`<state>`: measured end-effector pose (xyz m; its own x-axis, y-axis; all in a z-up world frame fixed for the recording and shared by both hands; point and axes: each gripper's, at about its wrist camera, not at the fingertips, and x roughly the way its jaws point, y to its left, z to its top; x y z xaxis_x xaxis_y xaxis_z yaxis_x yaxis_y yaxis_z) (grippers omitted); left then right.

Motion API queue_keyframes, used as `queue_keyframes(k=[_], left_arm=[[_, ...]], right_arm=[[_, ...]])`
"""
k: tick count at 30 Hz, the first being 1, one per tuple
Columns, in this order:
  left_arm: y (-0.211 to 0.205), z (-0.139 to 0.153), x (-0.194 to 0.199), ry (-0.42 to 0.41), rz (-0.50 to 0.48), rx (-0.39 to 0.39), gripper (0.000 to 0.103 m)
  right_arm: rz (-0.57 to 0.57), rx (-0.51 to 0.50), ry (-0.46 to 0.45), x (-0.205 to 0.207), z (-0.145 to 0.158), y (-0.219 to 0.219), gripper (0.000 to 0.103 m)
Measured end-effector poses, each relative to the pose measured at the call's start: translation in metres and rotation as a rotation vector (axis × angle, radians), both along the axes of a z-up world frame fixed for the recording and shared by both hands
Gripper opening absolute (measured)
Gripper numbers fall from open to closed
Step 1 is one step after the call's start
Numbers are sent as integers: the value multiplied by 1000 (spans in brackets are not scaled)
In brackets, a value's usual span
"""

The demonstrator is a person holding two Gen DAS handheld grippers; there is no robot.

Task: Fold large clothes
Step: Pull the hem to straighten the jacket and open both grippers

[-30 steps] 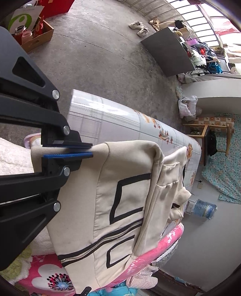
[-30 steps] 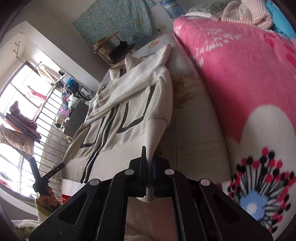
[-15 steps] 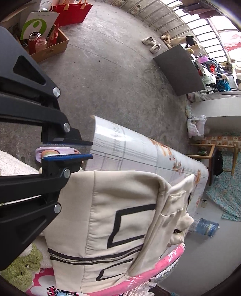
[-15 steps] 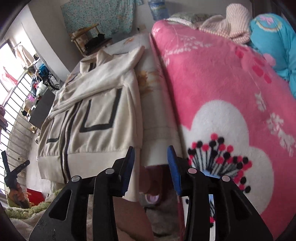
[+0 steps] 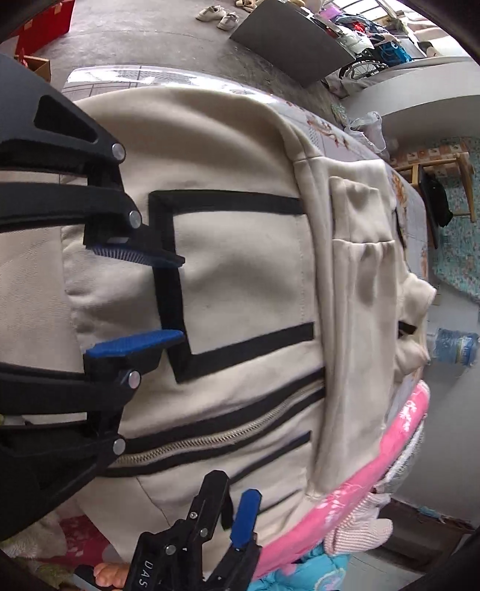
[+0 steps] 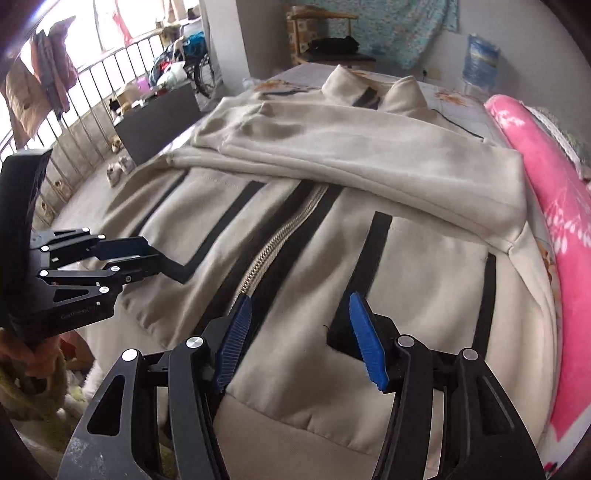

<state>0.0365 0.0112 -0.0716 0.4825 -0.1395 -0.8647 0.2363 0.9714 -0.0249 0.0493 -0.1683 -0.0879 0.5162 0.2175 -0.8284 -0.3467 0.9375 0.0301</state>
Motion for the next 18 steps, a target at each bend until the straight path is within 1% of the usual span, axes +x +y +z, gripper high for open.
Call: queue_keyframes(k=[1,2,4,6,9,10,11,12,14,15,17,18], left_arm=[[-2,0,-2,-13,-10,17,35],[-3,-1,-3,-9,-23,34,35],[1,-1,-5,-4,-30,32,35],[9,1,-4,18,-31,2,35],[21,13,3,30,-20,-40,36],[24,20,7,22,-17,-55,36],[27,27,10,11,-10,-62,40],[30,33,15,-5,0,-60,43],[34,45,26,-38,21,-45,48],[35,49,32,-47,36,-34,50],[35,55,46,-54,66,-18,51],[35,56,52,-55,77,-18,54]], right_arm=[[-1,-51,9,-1,-7,2,54],[2,-76,23,-7,-15,-2,55],[0,-65,25,-19,-17,-12,56],[-9,-64,53,-26,-17,-22,56],[-44,-15,115,-28,-15,-39,58],[-57,9,133,-25,-12,-44,61],[-71,30,139,-23,-9,-48,64],[-83,44,135,-21,-4,-52,65],[-95,66,116,-14,6,-55,72],[-101,79,106,-9,10,-57,74],[-118,95,98,2,16,-58,74],[-125,99,94,6,18,-59,74]])
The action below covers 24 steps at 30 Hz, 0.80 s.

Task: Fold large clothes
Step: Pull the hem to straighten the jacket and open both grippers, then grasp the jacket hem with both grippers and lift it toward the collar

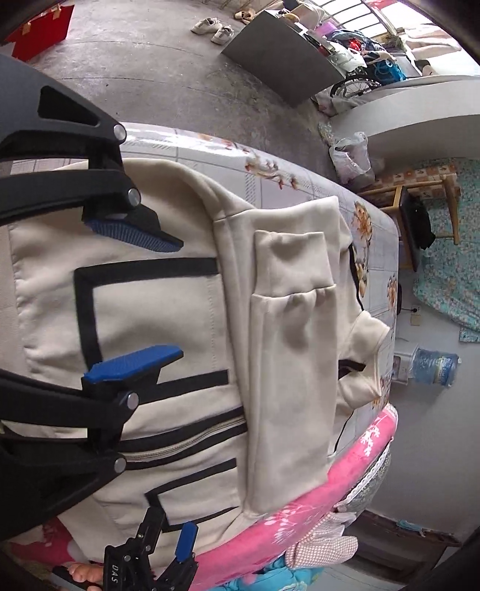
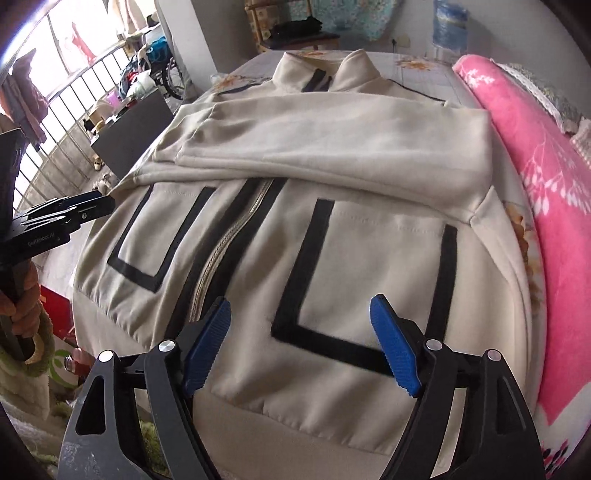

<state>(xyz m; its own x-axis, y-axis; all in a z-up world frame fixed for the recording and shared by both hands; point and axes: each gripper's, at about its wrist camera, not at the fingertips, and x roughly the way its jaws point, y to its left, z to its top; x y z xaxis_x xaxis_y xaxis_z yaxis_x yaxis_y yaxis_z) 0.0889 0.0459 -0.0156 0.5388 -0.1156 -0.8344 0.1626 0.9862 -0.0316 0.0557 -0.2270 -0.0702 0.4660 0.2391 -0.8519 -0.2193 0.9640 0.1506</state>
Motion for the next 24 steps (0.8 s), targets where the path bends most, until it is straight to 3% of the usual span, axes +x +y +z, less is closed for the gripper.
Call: queue_keyframes(k=[10,12,18,24], left_arm=[[-24,-13,45,16,58,83,62],[-21,-12,41,18,41,56,62],[10,-14,-10,-17,22,61,62],[68,-29,-88,50,100,31,62]], right_arm=[[-77,-11,-7,28,1,-8,78],[-59,-10,-6,24,2,-9,78],[-56,-20,8,-2,0,-30,78],[-82,10,29,-46,3,-57,78]])
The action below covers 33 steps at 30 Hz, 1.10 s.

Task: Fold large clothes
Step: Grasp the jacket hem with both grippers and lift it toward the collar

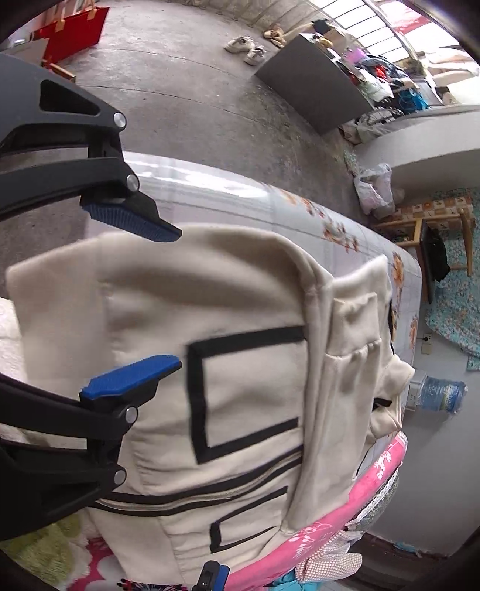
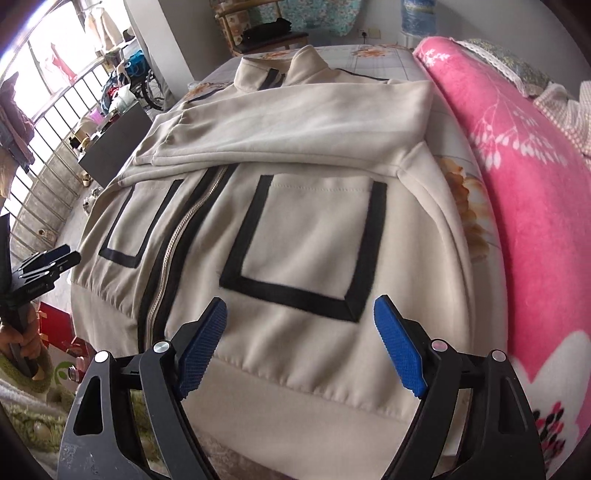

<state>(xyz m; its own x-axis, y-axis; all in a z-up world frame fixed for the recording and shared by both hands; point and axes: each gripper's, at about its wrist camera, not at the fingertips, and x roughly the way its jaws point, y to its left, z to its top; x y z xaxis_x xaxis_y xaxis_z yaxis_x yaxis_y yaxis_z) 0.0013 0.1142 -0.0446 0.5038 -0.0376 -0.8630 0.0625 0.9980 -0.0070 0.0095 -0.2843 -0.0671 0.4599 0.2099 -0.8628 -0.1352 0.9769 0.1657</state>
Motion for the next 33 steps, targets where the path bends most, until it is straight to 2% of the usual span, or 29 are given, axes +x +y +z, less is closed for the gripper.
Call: queue_keyframes(k=[6,14,19,24,27,30,33], left_arm=[[36,-25,-54,72,97,-89,62],[37,-45,-67,91,108,-153,61],[33,-53,-65,87,82,-211,54],[36,-56,-66,77,77,-291,38],[34,-52,-71,64,58,-290,27],[32,-45,-77,42,35,-292,18],[31,-35,-82,15,18,-295,11]], right_arm=[[-24,21,46,-40,-9,-16,78],[-110,90,61,-76,-12,-44,78],[-189,131,68,-94,-16,-66,78],[-268,225,107,-106,-33,-90,77],[-280,292,145,-109,-48,-95,69],[-272,333,174,-110,-56,-94,51],[-255,336,183,-111,-59,-89,22]])
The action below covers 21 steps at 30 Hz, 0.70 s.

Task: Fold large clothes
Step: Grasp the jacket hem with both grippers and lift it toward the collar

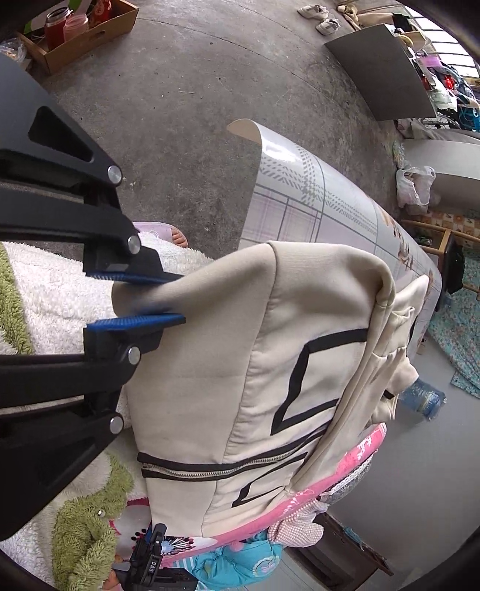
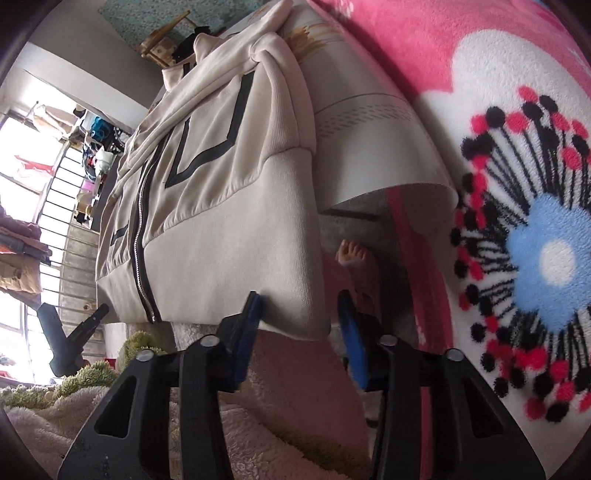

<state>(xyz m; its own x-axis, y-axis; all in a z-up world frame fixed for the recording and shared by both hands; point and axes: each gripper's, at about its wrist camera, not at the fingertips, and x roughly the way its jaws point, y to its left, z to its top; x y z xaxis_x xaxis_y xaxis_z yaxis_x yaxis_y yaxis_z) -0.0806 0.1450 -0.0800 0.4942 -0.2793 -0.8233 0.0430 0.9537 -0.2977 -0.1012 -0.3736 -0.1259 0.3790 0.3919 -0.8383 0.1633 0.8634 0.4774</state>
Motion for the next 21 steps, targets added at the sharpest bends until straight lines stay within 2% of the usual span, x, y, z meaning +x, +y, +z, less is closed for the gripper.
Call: queue_keyframes(k=[1,3,8,12,21], left_arm=[[-1,4,-1,-10,-3,-4,10],[-2,13,-4,-32,-11,-27,7],[-3,42,-4,-83,-27,-143,5],[-3,59,7,-111,-22,-224,5],[7,72,44,-150,53,-266,5]], right_arm=[[8,4,0,0,1,1,10],[21,27,-18,-2,7,3,5],[47,50,-116,-6,39,8,3],[30,115,-214,-2,63,7,3],[-55,260,-330,32,78,-5,3]])
